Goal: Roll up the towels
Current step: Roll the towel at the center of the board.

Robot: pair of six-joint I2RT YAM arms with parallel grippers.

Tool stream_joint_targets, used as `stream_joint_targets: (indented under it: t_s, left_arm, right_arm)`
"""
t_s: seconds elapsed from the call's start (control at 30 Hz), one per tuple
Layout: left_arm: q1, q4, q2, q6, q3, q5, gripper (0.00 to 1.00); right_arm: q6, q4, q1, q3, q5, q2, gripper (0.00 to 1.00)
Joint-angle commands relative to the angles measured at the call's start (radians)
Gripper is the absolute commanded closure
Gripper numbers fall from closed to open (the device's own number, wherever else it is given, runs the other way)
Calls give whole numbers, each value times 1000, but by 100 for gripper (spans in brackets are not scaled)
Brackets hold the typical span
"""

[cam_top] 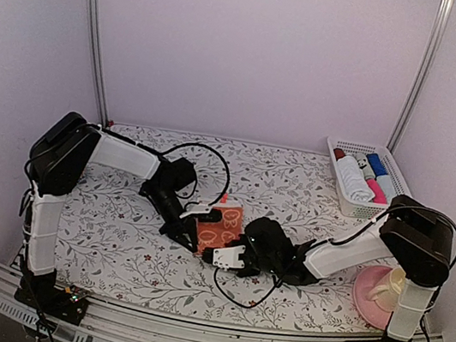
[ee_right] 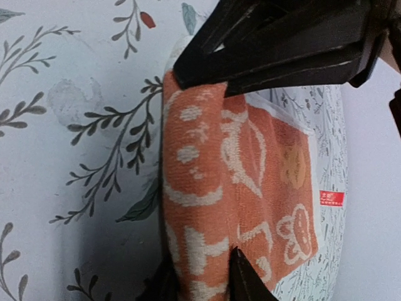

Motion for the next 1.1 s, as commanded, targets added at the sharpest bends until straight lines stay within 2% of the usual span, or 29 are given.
stream_joint_targets:
  t_s: [0.0, 0.03, 0.13, 0.3, 0.4, 0.53, 0.8, 1.07]
  left_arm:
    - [20, -43, 18, 15, 7, -7, 100]
    - [23, -39, 9, 12, 6, -7, 100]
    - [33, -9, -26, -4, -6, -8, 100]
    - [44, 70, -101, -34, -47, -32, 74]
    - [44, 132, -169, -50, -91, -52, 62]
    - [45, 238, -249, -66, -172, -87, 55]
    - [48, 518, -428, -47, -396, -167, 53]
    - [41, 783, -576, 64, -611, -235, 55]
  right_arm:
    - [39, -87, 2, 40, 5, 28, 82]
    - [49, -118, 2, 52, -10, 28, 88]
    - [117, -217, 1, 88, -58, 28, 96]
    - [238, -365, -15, 150, -154, 33, 97]
    - [308, -460, -32, 196, -239, 48, 97]
    - [375, -588, -61, 271, -347, 77, 97]
    - [453, -768, -122, 395, -550, 122, 97]
    - [523, -952, -185, 542, -719, 229, 96]
